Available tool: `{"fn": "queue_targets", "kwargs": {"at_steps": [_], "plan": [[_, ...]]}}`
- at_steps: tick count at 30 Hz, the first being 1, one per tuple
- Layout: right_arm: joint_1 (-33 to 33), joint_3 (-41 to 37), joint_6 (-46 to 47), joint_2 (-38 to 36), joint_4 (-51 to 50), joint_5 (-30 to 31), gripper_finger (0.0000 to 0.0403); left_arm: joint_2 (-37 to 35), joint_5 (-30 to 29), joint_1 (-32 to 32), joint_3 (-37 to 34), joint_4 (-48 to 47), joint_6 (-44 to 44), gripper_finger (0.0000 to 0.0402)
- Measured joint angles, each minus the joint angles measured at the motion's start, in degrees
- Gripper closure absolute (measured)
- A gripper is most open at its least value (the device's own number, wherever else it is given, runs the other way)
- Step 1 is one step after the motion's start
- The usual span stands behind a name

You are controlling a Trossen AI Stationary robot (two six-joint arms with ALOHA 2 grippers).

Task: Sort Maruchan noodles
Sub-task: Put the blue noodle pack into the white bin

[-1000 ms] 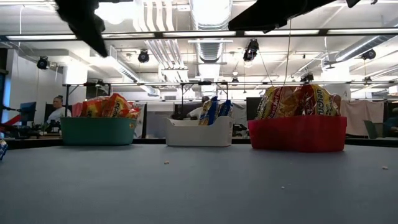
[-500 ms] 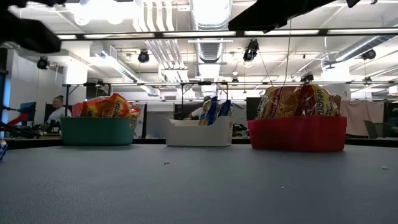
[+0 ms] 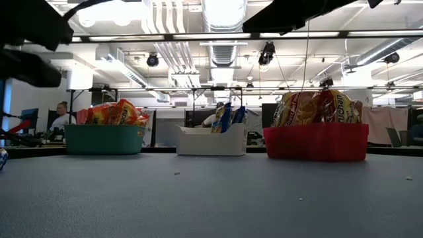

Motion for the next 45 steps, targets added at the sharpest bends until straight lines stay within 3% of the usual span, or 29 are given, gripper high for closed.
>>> {"fn": "queue_targets", "kwargs": {"at_steps": [8, 12, 14, 17, 19, 26, 33, 40, 45], "plan": [[0.00, 0.00, 0.00, 0.00, -0.01, 0.00, 0.0282, -0.20, 1.32, 0.02, -5.70, 6.41, -2.29, 0.0401], [0.00, 0.00, 0.00, 0.00, 0.03, 0.00, 0.0282, -0.43, -2.96, 0.04, -6.08, 6.52, -0.73, 0.0401], [0.00, 0.00, -0.03, 0.00, 0.08, 0.00, 0.0282, -0.72, -10.58, 0.56, -5.81, 6.21, 1.89, 0.0401], [0.00, 0.00, -0.48, 0.00, 0.58, 0.00, 0.0282, -0.73, -33.61, 3.49, -5.74, 5.07, 3.16, 0.0401], [0.00, 0.00, -0.15, 0.00, 1.13, -0.02, 0.0282, -1.72, -41.68, 5.39, -4.71, 5.34, 4.84, 0.0401], [0.00, 0.00, 2.06, 0.00, 1.02, -0.02, 0.0282, -6.25, -40.37, 8.56, -3.37, 5.73, 16.52, 0.0402], [0.00, 0.00, 3.45, 0.00, 1.44, -0.02, 0.0282, -14.60, -37.67, 8.58, -5.38, 9.52, 20.54, 0.0402], [-0.02, 0.00, 3.98, 0.00, 1.48, 0.00, 0.0282, -21.26, -39.18, 11.11, -16.39, 21.21, 22.78, 0.0401], [-0.02, 0.00, 4.05, 0.00, 1.41, -0.02, 0.0282, -24.51, -39.94, 15.87, -23.73, 24.79, 16.11, 0.0379]]}}
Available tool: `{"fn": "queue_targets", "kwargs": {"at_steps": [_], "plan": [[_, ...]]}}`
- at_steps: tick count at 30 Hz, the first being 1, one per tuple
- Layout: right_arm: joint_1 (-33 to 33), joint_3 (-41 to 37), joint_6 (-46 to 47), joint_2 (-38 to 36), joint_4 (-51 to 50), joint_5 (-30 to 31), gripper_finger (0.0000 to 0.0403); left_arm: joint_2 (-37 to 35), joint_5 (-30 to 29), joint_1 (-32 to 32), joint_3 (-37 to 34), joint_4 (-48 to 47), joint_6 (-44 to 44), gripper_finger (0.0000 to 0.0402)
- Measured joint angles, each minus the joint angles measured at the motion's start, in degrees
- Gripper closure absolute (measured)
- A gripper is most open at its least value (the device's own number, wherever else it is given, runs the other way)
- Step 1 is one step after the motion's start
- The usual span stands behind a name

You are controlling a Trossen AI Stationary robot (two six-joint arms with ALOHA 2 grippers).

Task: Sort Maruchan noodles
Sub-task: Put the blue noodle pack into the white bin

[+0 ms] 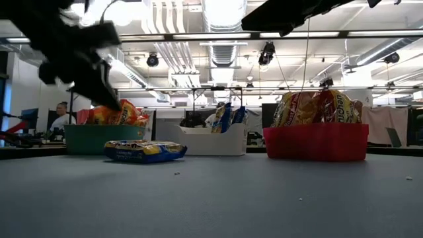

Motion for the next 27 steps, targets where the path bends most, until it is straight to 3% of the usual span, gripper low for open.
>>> {"fn": "queue_targets", "kwargs": {"at_steps": [5, 14, 18, 27], "plan": [[0.01, 0.00, -0.45, 0.00, -0.02, 0.02, 0.0282, -3.36, 0.06, 4.92, -6.33, 7.70, -3.04, 0.0321], [0.00, 0.00, -0.59, 0.00, -0.31, 0.02, 0.0282, -3.69, 0.07, 15.03, -15.68, 26.81, 2.72, 0.0227], [0.02, 0.00, -1.07, 0.00, -0.49, 0.02, 0.0282, -3.16, 0.10, 17.35, -19.80, 37.04, 4.09, 0.0217], [0.01, 0.00, -2.15, 0.00, -0.50, 0.02, 0.0282, -2.49, 0.30, 17.94, -26.97, 50.46, -0.28, 0.0229]]}}
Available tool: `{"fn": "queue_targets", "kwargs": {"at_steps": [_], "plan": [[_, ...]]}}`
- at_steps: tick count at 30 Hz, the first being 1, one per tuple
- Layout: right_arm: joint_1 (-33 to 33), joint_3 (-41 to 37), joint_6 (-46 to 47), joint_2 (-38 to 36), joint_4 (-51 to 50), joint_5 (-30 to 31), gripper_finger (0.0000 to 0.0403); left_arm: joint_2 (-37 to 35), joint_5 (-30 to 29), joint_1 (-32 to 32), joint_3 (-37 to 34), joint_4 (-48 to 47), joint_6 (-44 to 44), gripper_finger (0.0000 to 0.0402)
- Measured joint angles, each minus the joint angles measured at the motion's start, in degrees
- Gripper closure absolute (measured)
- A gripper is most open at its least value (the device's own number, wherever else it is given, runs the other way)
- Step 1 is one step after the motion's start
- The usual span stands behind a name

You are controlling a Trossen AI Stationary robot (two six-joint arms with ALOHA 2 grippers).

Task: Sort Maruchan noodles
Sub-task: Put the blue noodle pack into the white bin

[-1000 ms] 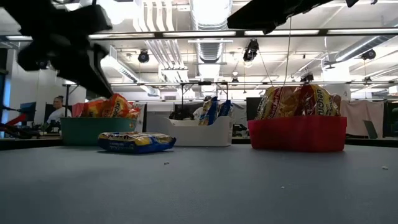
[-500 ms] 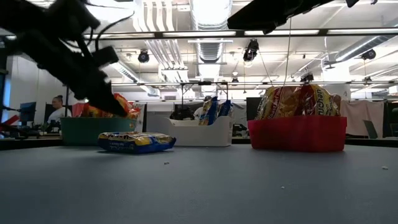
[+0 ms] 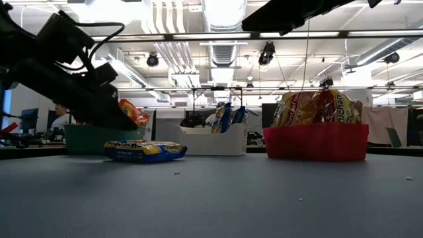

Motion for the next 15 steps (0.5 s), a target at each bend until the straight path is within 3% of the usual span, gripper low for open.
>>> {"fn": "queue_targets", "kwargs": {"at_steps": [15], "plan": [[0.01, 0.00, 0.05, 0.00, 0.00, 0.00, 0.0282, 13.10, -1.69, 0.09, -0.18, 7.03, -8.57, 0.0241]]}}
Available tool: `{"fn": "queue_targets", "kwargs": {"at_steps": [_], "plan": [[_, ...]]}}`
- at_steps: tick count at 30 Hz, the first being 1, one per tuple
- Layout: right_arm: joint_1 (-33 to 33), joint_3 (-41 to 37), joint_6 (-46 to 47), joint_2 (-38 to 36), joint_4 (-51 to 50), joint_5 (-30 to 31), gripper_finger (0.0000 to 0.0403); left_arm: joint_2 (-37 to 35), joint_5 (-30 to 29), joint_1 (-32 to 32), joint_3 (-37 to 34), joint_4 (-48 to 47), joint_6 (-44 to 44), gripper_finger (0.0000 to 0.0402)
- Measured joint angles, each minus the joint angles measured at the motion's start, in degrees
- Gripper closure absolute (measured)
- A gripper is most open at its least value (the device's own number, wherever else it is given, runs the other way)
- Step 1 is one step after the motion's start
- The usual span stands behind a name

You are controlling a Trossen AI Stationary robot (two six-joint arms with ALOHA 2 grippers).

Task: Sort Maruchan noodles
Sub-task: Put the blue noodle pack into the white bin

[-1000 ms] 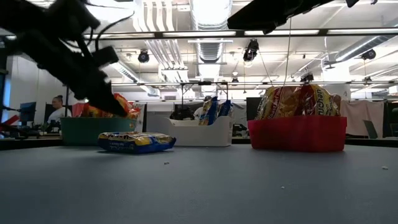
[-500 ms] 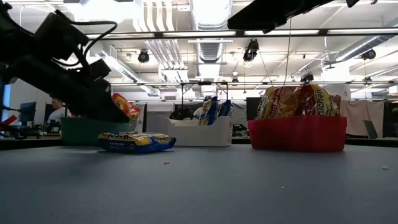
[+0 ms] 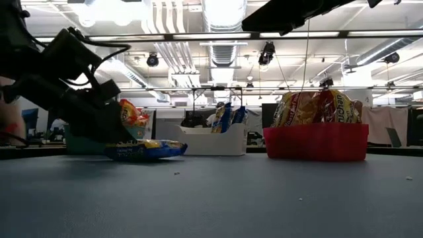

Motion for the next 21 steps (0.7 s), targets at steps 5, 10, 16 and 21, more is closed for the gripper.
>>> {"fn": "queue_targets", "kwargs": {"at_steps": [5, 10, 16, 21], "plan": [[0.00, 0.00, -0.02, 0.00, 0.00, 0.00, 0.0282, 4.28, 0.49, 0.00, 0.04, 5.88, -0.86, 0.0264], [0.00, 0.00, -0.02, 0.00, 0.00, 0.00, 0.0282, 7.28, 0.88, -0.07, 0.12, 9.84, -1.21, 0.0337], [-0.02, 0.00, -0.04, 0.00, 0.00, 0.00, 0.0282, 7.95, 1.87, -0.30, 0.09, 11.52, -2.70, 0.0394], [0.00, 0.00, -0.04, 0.00, 0.00, 0.00, 0.0282, 6.12, 3.61, -1.25, -0.11, 15.04, -0.33, 0.0401]]}}
